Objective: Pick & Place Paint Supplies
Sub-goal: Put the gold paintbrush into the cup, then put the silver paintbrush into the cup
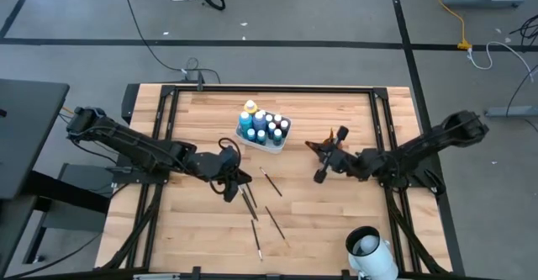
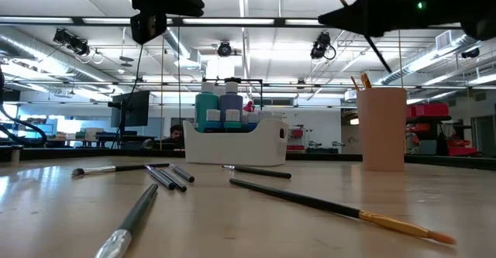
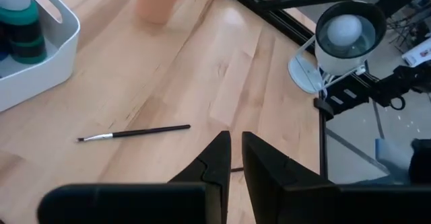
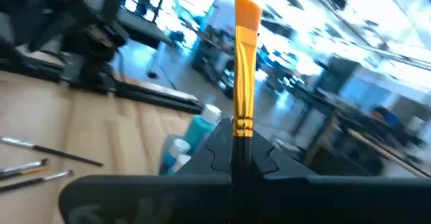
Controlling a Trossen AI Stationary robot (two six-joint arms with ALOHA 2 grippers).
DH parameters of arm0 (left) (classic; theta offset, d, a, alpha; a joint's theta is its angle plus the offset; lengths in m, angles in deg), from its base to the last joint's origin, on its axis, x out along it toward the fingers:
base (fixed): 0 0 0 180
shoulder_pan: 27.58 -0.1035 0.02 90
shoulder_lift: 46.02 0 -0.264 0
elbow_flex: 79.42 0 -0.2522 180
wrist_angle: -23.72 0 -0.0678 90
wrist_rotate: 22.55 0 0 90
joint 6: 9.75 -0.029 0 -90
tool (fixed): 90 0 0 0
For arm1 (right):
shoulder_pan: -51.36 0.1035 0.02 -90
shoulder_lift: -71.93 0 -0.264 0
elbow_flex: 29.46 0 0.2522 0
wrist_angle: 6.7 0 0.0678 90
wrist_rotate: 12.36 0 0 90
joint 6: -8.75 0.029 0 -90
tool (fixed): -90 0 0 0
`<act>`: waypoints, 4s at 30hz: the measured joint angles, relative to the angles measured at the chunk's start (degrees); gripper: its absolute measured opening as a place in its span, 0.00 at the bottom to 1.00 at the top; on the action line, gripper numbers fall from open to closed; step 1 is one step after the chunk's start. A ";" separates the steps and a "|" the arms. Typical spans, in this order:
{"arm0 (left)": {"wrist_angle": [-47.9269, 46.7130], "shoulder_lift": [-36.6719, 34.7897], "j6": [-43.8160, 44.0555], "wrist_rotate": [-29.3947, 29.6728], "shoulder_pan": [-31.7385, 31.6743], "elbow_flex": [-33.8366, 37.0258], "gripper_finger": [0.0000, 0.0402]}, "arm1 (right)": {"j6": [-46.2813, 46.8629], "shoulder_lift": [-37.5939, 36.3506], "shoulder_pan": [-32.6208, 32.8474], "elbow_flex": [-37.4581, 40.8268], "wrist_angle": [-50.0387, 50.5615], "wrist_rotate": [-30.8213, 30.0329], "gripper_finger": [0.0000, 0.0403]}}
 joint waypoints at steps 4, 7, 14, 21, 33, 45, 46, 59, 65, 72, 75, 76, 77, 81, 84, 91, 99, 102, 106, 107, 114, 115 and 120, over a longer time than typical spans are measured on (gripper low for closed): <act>0.02 -0.02 0.20 1.29 0.02 0.00 0.11 | 2.51 0.06 -3.67 3.89 -3.36 3.59 0.00; 0.35 -0.02 0.18 1.48 0.00 0.00 0.11 | 3.49 0.08 -5.54 4.95 -2.53 4.53 0.00; 1.80 -0.02 -0.89 1.44 0.02 0.00 0.11 | 7.29 0.09 -8.43 5.20 2.09 8.57 0.01; 1.79 -0.02 -0.84 1.42 0.02 0.00 0.11 | 10.27 0.09 -8.78 5.20 4.62 8.57 0.08; 1.72 -0.02 -6.16 1.46 0.02 0.00 0.11 | 15.49 0.09 -8.80 5.18 -0.75 17.86 0.17; -6.04 -0.02 -3.98 9.02 0.02 0.00 0.12 | 22.36 0.13 -6.28 -0.45 -0.04 46.46 0.28; -8.16 -0.02 -2.08 9.04 0.02 0.00 0.12 | 22.15 0.13 -5.60 -1.61 1.65 46.44 0.30; -23.44 -0.02 18.56 3.80 2.03 4.78 0.30 | 21.78 0.13 -2.13 -8.87 18.04 44.42 0.43; -17.64 0.00 28.10 4.28 5.32 12.11 0.35 | 23.54 0.13 -2.13 -8.87 18.28 44.50 0.42; 0.24 0.00 28.84 4.78 9.43 20.77 0.35 | 23.58 0.13 -2.13 -8.87 18.54 44.51 0.42; 3.73 0.41 26.79 6.00 11.77 22.38 0.34 | 23.59 0.13 -2.13 -8.87 18.53 44.53 0.43; 4.58 1.24 26.67 6.06 12.39 22.40 0.34 | 23.60 0.13 -2.13 -8.87 18.52 44.53 0.43; 4.94 1.94 26.78 6.11 13.06 22.39 0.34 | 23.60 0.13 -2.13 -8.87 18.54 44.53 0.43; 4.80 7.25 26.38 5.44 15.32 19.21 0.34 | 23.75 0.13 -2.15 -8.87 18.47 44.55 0.43; -0.38 12.74 25.94 5.26 16.41 14.98 0.34 | 23.95 0.13 -2.15 -8.87 18.31 44.58 0.43; -13.48 21.05 28.57 5.19 16.40 5.36 0.34 | 24.39 0.13 -2.15 -8.87 17.83 44.79 0.43; -16.17 21.26 30.79 4.52 16.17 3.36 0.34 | 24.39 0.13 -2.15 -8.87 17.65 44.77 0.43; -20.21 21.01 33.09 2.05 16.15 1.69 0.34 | 24.37 0.13 -2.15 -8.87 17.64 44.77 0.43; -22.40 20.85 36.28 4.05 16.39 1.40 0.34 | 24.37 0.13 -2.15 -8.87 17.63 44.77 0.43; -22.37 20.85 37.29 5.13 16.34 1.70 0.34 | 24.36 0.13 -2.15 -8.87 17.63 44.77 0.43; -22.26 20.85 37.99 8.77 16.13 2.03 0.34 | 24.34 0.13 -2.15 -8.87 17.63 44.77 0.43; -22.40 20.85 37.97 8.74 16.13 2.01 0.34 | 24.34 0.13 -2.15 -8.87 17.64 44.77 0.43; -22.63 22.30 37.14 8.63 16.13 1.99 0.34 | 24.32 0.13 -2.15 -8.87 17.62 44.77 0.43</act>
